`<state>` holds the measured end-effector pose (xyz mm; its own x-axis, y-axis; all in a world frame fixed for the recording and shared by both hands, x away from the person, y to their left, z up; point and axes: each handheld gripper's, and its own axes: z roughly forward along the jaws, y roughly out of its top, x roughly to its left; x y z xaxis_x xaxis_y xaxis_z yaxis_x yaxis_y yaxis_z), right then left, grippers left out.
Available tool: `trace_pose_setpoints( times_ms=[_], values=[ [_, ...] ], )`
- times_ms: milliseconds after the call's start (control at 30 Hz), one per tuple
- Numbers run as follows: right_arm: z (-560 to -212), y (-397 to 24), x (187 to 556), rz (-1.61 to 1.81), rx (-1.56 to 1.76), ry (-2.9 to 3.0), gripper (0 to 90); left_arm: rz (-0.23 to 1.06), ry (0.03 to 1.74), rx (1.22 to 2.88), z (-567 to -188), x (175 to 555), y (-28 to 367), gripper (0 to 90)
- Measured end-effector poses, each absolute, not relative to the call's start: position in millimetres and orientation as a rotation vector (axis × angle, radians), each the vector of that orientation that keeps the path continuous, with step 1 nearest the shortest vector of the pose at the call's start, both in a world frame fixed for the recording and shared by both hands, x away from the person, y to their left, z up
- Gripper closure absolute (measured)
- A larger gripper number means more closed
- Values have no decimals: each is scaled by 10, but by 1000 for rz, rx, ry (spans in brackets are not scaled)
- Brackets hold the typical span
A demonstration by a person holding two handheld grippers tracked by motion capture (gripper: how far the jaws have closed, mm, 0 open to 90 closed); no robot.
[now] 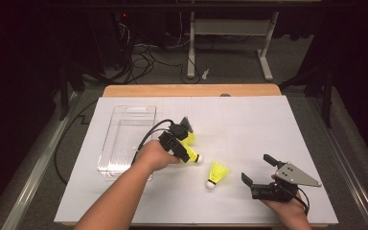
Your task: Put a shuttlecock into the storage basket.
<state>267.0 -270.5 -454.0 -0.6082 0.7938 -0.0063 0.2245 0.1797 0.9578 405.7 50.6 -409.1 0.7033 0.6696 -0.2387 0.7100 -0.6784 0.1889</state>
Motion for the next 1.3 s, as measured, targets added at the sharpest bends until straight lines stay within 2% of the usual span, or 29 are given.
trace_pose_setpoints(
  times_ms=[200,233,833,1300],
  values=[
    [-4541,-2706,2670,1442,954,1945,5,-238,1076,2649,-4086,4053,520,696],
    [-4542,-2704,2669,1440,956,1947,5,-246,1073,2649,-4084,4053,525,741],
    [-4545,-2707,2670,1442,961,1949,9,-308,991,2646,-4070,4022,521,880],
    [-4545,-2707,2669,1440,962,1949,9,-312,937,2633,-4008,3971,524,891]
  ],
)
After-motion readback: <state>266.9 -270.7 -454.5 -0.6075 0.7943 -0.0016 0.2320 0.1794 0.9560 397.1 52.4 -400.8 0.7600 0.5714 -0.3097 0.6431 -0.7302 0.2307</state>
